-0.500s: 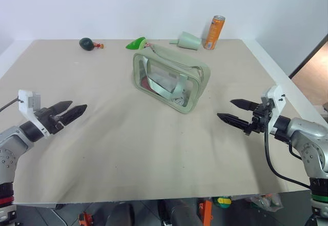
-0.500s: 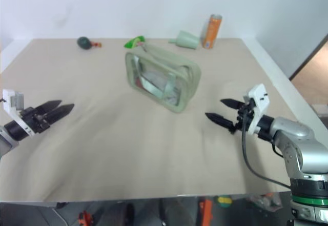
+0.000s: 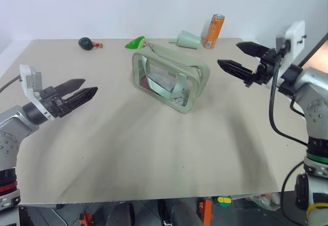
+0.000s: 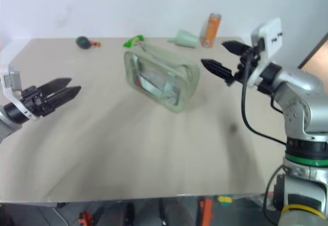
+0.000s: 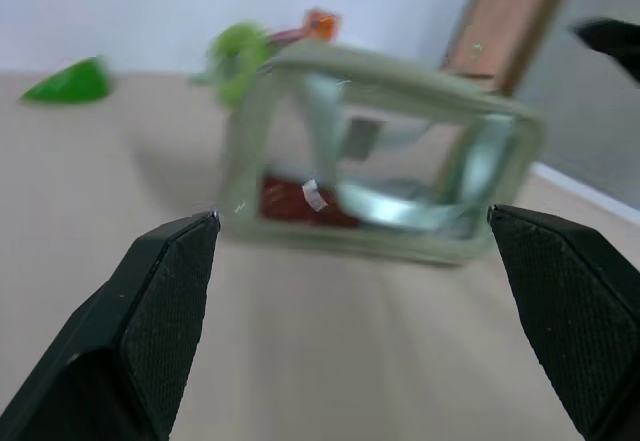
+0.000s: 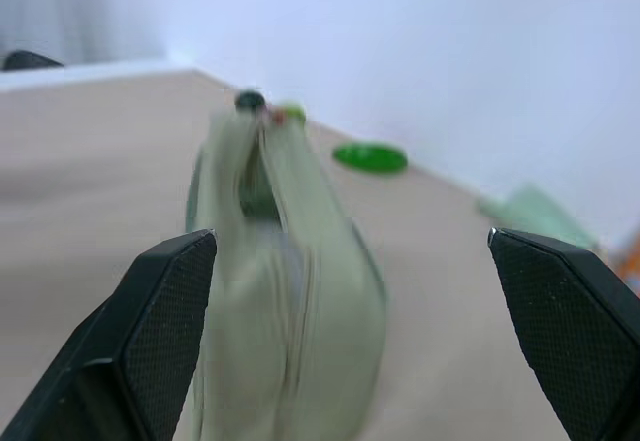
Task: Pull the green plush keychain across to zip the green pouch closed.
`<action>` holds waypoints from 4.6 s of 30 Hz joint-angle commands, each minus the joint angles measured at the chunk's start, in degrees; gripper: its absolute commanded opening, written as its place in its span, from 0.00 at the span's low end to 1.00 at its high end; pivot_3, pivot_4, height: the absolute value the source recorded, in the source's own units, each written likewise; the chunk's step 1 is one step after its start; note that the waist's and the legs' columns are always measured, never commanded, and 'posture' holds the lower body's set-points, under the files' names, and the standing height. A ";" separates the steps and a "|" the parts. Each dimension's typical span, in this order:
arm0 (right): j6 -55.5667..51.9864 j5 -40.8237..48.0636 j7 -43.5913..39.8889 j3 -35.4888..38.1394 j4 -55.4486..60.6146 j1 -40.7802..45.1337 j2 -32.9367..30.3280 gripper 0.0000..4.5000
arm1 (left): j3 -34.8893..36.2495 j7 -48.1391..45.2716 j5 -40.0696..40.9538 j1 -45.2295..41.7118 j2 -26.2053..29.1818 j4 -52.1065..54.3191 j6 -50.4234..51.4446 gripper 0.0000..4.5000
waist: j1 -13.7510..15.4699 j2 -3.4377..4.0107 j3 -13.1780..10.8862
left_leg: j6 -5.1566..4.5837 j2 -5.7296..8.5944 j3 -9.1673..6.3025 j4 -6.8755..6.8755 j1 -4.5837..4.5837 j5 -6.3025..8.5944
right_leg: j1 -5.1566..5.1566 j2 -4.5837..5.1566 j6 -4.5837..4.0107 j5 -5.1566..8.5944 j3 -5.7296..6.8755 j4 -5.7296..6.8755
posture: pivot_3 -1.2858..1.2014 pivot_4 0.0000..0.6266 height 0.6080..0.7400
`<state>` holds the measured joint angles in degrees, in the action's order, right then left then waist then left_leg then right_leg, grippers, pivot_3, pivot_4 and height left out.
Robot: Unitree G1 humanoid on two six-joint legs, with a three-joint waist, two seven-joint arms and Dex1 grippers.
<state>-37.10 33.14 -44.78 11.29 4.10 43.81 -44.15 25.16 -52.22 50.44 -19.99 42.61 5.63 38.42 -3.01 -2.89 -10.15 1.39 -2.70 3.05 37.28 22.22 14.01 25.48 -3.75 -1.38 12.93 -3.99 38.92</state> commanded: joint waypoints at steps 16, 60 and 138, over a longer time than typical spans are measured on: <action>9.63 -20.76 -6.55 -26.01 -14.87 19.05 8.40 1.00 | -1.77 -1.43 1.47 -1.23 -1.41 8.52 -3.21 0.99 | 0.27 0.03 -0.02 | 0.01 0.09 0.02 0.22 0.62 0.14 | 0.54 0.22 0.01 0.12 0.02 0.07 | 0.52 0.24 1.00; 14.44 -10.49 -27.69 -14.04 -8.66 18.93 8.68 0.00 | -0.06 2.08 4.55 1.15 -2.67 9.52 -3.49 1.00 | 0.38 0.05 -0.02 | 0.07 0.02 -0.11 0.35 0.92 0.09 | 0.82 0.10 -0.22 -0.04 0.12 0.21 | 0.52 0.24 1.00; 30.56 -26.21 -33.00 -24.42 -14.24 12.92 4.25 0.01 | 6.05 2.39 7.87 5.02 -2.34 1.76 -1.75 1.00 | 0.36 0.00 0.03 | 0.07 -0.02 -0.07 0.42 0.29 -0.13 | 0.22 0.04 -0.21 -0.25 0.14 0.27 | 0.52 0.24 1.00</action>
<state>-6.26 4.29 -74.79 -15.61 -13.54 56.48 -38.53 28.03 -50.22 56.77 -14.78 39.36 7.74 36.60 -2.65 -2.89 -10.12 1.45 -2.71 2.97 37.67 22.54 13.89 25.73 -3.70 -1.57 12.71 -3.85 39.18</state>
